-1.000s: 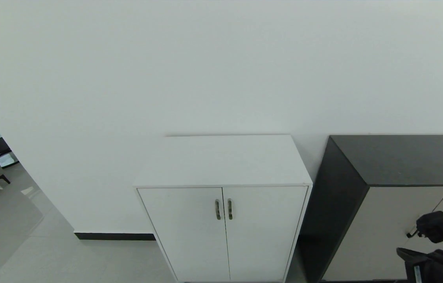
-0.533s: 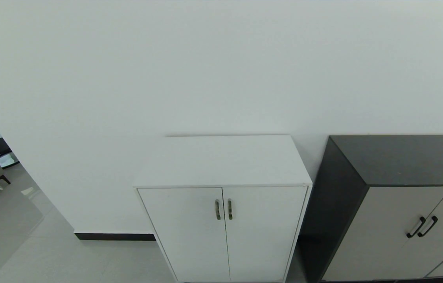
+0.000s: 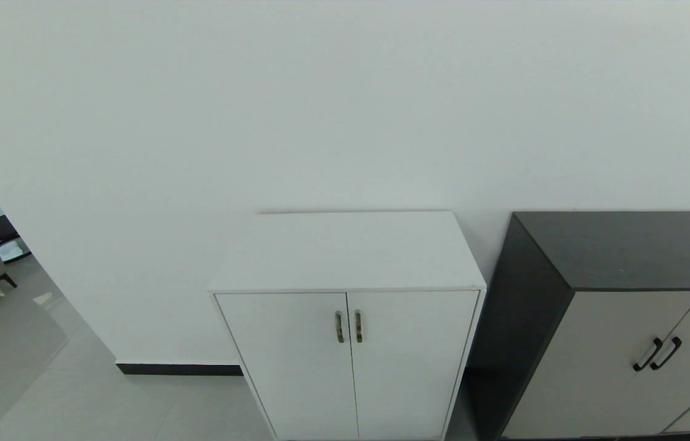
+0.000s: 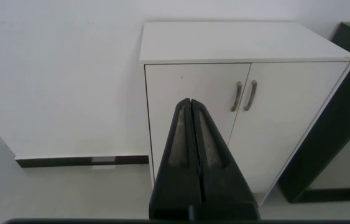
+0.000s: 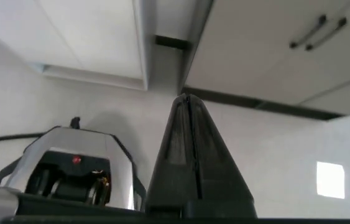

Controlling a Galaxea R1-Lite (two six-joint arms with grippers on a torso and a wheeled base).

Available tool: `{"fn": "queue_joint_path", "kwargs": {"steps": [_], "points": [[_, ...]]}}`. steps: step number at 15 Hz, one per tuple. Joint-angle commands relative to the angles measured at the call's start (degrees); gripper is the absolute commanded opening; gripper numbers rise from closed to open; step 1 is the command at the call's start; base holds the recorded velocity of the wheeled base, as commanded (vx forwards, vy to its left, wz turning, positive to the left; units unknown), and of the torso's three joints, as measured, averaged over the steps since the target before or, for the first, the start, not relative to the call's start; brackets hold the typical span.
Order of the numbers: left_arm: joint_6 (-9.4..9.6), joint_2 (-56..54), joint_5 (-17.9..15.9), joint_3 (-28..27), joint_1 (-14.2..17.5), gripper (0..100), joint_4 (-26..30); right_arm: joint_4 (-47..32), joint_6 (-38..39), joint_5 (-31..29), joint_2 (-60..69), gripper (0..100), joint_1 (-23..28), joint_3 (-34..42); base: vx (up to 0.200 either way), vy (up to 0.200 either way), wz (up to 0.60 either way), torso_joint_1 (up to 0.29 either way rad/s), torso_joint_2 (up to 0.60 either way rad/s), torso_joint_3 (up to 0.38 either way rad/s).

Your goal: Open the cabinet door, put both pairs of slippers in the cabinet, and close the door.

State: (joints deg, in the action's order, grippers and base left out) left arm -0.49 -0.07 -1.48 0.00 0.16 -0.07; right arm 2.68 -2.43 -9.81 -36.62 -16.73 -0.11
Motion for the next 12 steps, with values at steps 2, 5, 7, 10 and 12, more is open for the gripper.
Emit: {"fn": "queue_joint_path", "kwargs": {"steps": [2,5,7,10,12], "points": [[-0.04,0.1,0.0,0.0,0.0,0,0.0,-0.8,5.7,-2.3,0.8,0,-8.5,-0.2,0.000,0.000,0.00,0.000,0.00,0.000],[-0.04,0.1,0.0,0.0,0.0,0,0.0,-1.0,6.1,5.2,6.4,0,-8.7,-0.2,0.000,0.000,0.00,0.000,0.00,0.000],[-0.04,0.1,0.1,0.0,0.0,0,0.0,-0.7,2.8,6.2,6.0,0,-8.7,-0.3,0.000,0.000,0.00,0.000,0.00,0.000],[-0.04,0.1,0.1,0.0,0.0,0,0.0,-2.6,-1.7,8.7,5.2,0,-8.9,-0.1,0.000,0.000,0.00,0.000,0.00,0.000],[-0.30,0.1,0.2,0.0,0.0,0,-0.1,-2.7,-0.6,9.3,1.0,0,-8.7,0.0,0.000,0.000,0.00,0.000,0.00,0.000]]}}
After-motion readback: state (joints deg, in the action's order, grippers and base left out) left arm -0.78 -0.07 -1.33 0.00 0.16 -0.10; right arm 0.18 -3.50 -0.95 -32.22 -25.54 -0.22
